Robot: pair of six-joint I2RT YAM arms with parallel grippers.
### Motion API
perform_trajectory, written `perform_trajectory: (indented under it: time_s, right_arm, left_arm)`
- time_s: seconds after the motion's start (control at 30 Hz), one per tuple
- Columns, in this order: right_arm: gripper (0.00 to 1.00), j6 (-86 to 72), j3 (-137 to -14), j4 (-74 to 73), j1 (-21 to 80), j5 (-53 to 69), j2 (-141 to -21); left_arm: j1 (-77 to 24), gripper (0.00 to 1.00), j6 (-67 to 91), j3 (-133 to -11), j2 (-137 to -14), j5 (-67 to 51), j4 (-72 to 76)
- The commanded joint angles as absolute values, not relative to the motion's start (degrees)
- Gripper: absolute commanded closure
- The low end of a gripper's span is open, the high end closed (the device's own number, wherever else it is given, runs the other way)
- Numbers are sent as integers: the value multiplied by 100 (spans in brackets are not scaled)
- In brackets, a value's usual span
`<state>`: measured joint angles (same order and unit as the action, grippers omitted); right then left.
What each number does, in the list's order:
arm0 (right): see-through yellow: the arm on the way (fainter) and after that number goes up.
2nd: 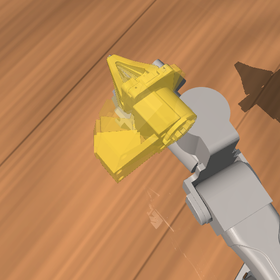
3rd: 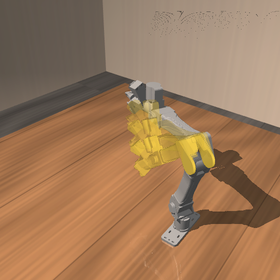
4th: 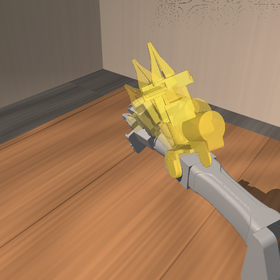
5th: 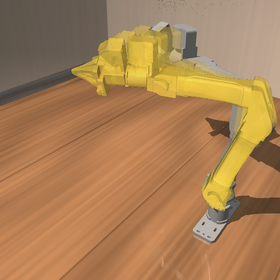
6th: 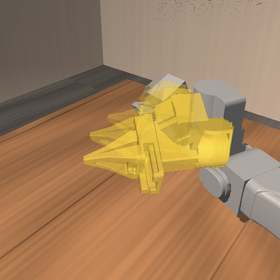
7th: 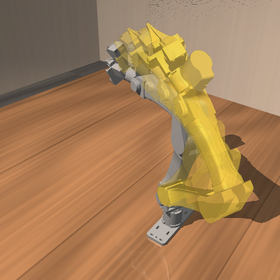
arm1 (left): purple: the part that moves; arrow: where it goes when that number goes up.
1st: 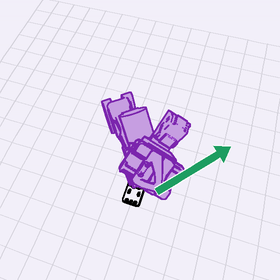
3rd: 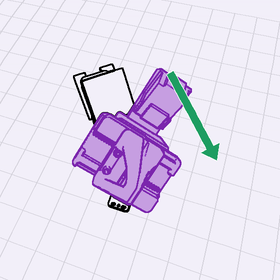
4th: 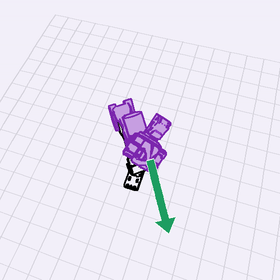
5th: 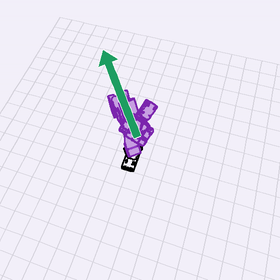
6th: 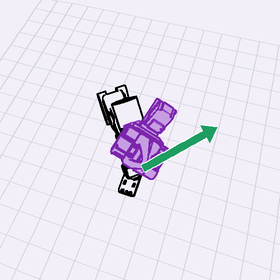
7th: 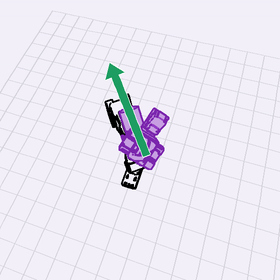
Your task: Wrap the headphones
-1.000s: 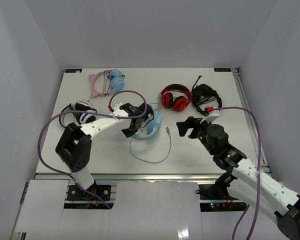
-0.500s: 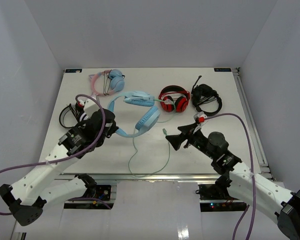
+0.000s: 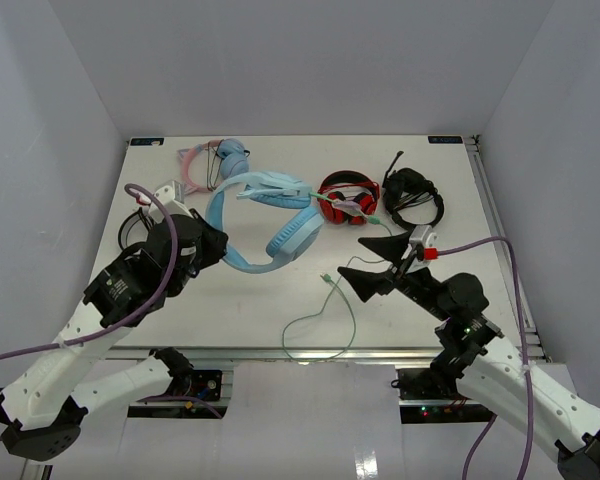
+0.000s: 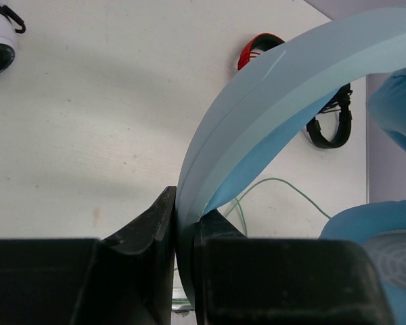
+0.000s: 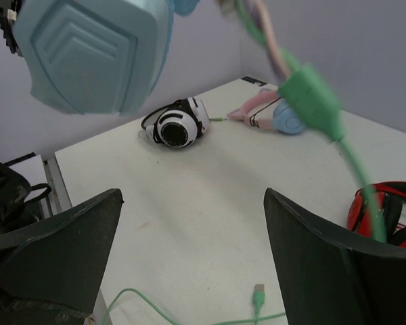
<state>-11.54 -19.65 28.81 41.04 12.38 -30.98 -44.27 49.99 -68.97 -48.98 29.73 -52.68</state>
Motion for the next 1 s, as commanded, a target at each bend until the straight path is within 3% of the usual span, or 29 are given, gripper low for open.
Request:
perform_trajectory:
  time_s: [0.0, 0.23, 0.53, 0.8, 0.97]
  right_arm:
    - [8, -790, -2502, 1978, 4131, 1136, -2947]
    - [11, -1104, -2246, 2018, 4157, 2540, -3314]
    - [11, -931, -3120, 908, 4175, 1584, -3214]
    - [12, -638, -3775, 762, 4175, 972, -3517]
    - [27, -554, -4358, 1107, 4175, 1676, -4235]
  left_arm:
    - [-4412, 100, 5143, -7169, -4843, 3498, -5323]
    - [-4412, 100, 5099, -7349, -5323, 3694, -5661]
    - [-4412, 100, 4811, -7099, -5490, 3755, -5600]
    - [-4407, 100, 4026, -6750, -5468, 3107, -5189]
    - [-4412, 100, 3595, -6320, -5300, 2489, -4756]
